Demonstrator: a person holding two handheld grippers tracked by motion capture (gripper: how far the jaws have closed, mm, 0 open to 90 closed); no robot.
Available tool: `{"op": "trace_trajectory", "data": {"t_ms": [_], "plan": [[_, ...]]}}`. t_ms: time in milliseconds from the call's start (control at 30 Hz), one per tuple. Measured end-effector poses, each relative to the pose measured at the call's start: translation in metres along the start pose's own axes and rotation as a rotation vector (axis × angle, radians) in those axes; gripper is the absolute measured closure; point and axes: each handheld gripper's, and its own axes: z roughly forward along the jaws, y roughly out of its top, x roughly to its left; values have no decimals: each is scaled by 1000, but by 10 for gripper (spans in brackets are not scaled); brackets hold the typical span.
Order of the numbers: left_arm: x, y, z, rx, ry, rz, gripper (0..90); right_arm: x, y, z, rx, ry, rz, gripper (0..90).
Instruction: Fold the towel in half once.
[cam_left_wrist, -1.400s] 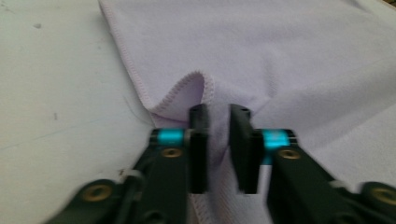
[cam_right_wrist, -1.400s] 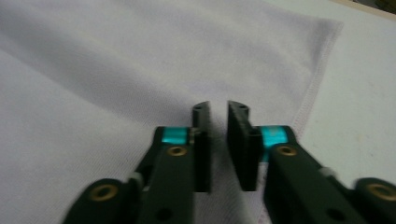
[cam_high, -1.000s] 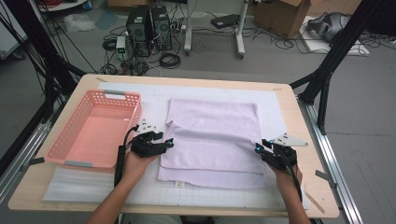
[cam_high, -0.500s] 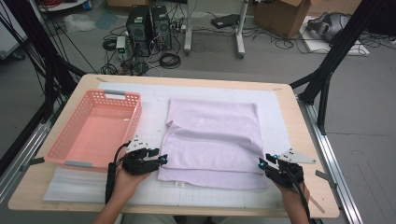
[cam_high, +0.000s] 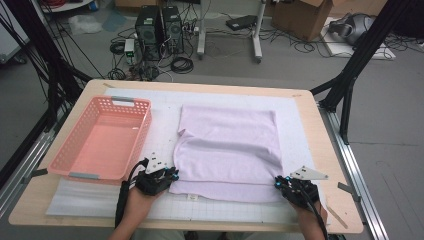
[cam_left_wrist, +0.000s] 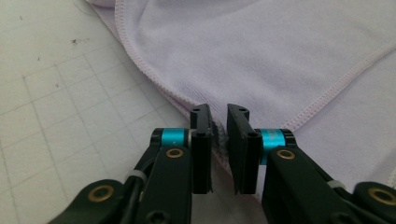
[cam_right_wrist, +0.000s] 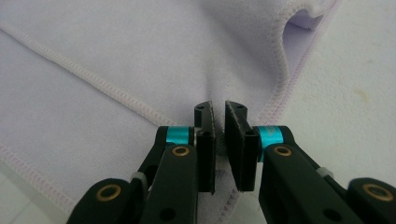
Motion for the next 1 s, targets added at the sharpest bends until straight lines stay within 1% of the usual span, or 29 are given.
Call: {"op": "trace_trajectory", "data": {"t_ms": [67, 133, 167, 300, 367, 433, 467, 500, 533, 567, 600, 633, 700, 733, 767, 867, 933, 1000], "plan": [[0, 0, 0, -15, 0, 10, 838, -1, 0, 0, 0, 2, 1, 828], [0, 1, 0, -19, -3, 23, 844, -1, 0, 0, 2, 4, -1, 832], [0, 0, 0, -23, -7, 15, 841, -1, 0, 0, 1, 5, -1, 832], [1, 1, -2, -31, -6, 3, 796, -1, 0, 0, -2, 4, 4, 830], [1, 2, -6, -55, -4, 1, 779, -1, 0, 0, -3, 0, 4, 827], [0, 4, -9, -78, -19, 0, 765, 0, 0, 0, -2, -1, 4, 824], [-1, 5, -9, -87, -28, -1, 743, -1, 0, 0, -3, 0, 4, 823], [-2, 5, -8, -84, -34, 2, 737, -1, 0, 0, -4, 2, 5, 823], [-2, 5, -6, -77, -38, -4, 717, -1, 0, 0, -2, 3, 8, 823], [-3, 5, -3, -58, -46, -4, 687, -1, 0, 1, -2, 3, 9, 823], [-4, 4, 0, -43, -47, -1, 678, -1, 0, 1, -3, 3, 8, 823], [-5, 4, 3, -25, -45, -2, 665, -1, 0, 1, -1, 3, 12, 823], [-6, 4, 8, 10, -32, 12, 657, -1, 0, 1, 0, 3, 12, 824], [-7, 4, 8, 13, -22, 17, 662, -1, 0, 1, 0, 3, 12, 824], [-8, 4, 8, 15, -8, 22, 685, -1, 0, 1, -1, 3, 12, 824], [-11, 4, 9, 13, 17, 41, 814, -1, 0, 1, -3, 2, 14, 827], [-12, 4, 8, 10, 21, 46, 863, -1, 0, 1, -5, 3, 16, 829], [-11, 4, 6, -1, 11, 36, 873, -1, 0, 0, -4, 2, 14, 835]]}}
